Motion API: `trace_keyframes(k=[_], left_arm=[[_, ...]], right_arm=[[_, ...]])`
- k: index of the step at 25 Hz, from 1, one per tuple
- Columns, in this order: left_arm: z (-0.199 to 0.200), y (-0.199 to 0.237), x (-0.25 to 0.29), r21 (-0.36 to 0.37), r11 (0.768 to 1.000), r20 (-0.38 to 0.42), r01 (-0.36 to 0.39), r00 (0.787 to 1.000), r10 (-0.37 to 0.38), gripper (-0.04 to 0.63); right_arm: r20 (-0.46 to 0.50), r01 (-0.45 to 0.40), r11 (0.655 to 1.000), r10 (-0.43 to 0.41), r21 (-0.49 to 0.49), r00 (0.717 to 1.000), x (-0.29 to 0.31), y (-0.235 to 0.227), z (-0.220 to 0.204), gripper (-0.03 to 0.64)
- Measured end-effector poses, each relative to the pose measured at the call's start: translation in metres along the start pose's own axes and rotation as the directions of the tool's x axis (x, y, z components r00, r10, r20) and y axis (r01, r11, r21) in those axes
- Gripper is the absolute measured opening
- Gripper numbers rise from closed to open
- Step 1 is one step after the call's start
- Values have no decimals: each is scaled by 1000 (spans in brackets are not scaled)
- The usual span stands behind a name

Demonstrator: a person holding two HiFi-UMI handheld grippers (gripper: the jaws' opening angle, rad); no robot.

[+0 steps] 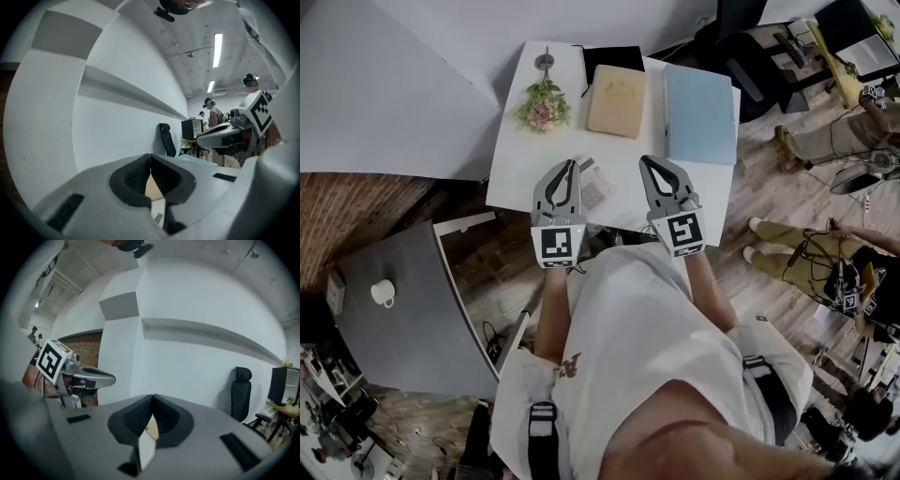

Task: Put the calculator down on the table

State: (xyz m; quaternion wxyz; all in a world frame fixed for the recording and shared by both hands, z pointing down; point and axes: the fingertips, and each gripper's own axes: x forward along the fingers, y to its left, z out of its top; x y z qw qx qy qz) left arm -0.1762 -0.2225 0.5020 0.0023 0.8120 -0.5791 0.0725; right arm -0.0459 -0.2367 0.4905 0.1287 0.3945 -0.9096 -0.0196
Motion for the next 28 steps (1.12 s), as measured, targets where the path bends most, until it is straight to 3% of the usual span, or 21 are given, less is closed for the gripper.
trace_keyframes(k=[9,18,28], left_arm=[[11,-4,-26,56,998,30,3,1000,-4,3],[21,11,-47,45,998,47,-48,998,45,3],[34,1,-46,50,999,86,-15,996,11,3]], right_arm=[[21,1,1000,-1,-7,1000,-11,17,14,5],[66,-16,999,19,-47,998,-7,37,30,5],[71,14,998,-11,-53,997,-18,35,37,5]])
